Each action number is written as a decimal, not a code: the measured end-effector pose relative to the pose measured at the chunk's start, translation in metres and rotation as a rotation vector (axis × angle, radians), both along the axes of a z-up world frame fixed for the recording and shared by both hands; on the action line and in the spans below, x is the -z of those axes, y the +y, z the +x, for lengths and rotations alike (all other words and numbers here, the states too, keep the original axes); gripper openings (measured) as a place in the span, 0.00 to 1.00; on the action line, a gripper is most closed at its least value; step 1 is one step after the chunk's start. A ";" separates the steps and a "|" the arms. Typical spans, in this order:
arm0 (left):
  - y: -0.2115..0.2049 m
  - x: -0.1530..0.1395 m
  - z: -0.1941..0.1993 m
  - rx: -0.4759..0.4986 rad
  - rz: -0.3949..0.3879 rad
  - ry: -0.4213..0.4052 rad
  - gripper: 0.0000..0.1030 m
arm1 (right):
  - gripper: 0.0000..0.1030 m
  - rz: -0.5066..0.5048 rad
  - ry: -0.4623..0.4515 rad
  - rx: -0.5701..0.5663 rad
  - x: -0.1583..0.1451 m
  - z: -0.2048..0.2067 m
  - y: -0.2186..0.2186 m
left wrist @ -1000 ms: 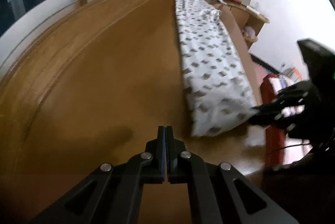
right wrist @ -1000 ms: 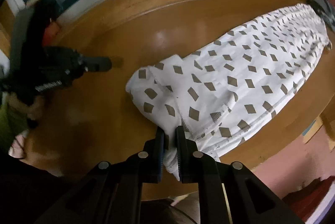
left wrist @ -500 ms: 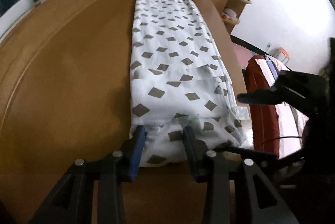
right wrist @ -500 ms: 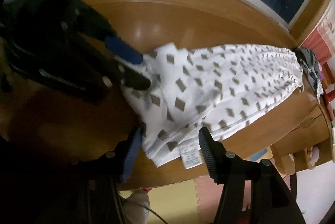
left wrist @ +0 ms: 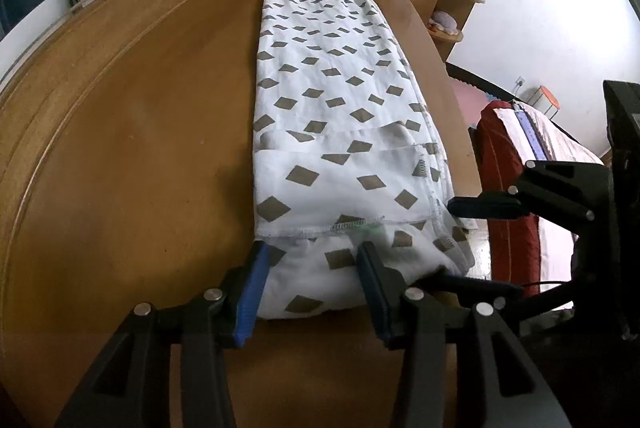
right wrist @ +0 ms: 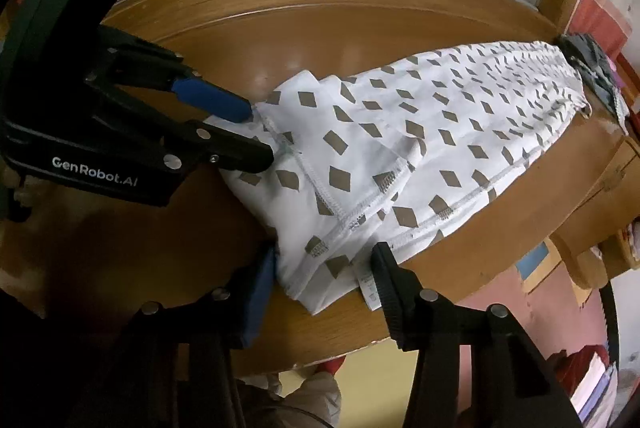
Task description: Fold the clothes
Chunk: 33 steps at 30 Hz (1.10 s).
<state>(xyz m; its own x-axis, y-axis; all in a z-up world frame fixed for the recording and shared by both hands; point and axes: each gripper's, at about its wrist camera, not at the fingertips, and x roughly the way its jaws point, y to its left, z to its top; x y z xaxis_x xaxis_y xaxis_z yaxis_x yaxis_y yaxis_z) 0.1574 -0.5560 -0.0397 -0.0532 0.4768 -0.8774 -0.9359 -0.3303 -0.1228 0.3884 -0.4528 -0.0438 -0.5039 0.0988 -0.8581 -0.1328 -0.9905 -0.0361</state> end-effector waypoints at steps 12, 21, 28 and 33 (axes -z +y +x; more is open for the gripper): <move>-0.018 -0.009 -0.002 -0.055 0.017 0.054 0.48 | 0.51 0.038 -0.014 0.024 -0.003 -0.005 -0.016; -0.062 -0.001 -0.020 -0.122 -0.008 0.057 0.60 | 0.26 -0.037 0.017 0.104 0.000 -0.006 -0.006; -0.054 0.001 0.005 -0.038 0.035 0.009 0.60 | 0.24 -0.237 0.070 0.158 -0.018 0.005 0.021; -0.037 0.002 0.022 0.001 0.071 -0.028 0.60 | 0.24 -0.416 0.083 0.202 -0.022 0.010 0.047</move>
<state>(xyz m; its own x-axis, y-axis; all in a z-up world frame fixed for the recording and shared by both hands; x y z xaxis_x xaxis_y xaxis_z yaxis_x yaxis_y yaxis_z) 0.1791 -0.5934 -0.0415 -0.0283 0.5377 -0.8427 -0.9321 -0.3188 -0.1721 0.3988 -0.4056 -0.0217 -0.5785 -0.1423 -0.8031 -0.3098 -0.8725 0.3778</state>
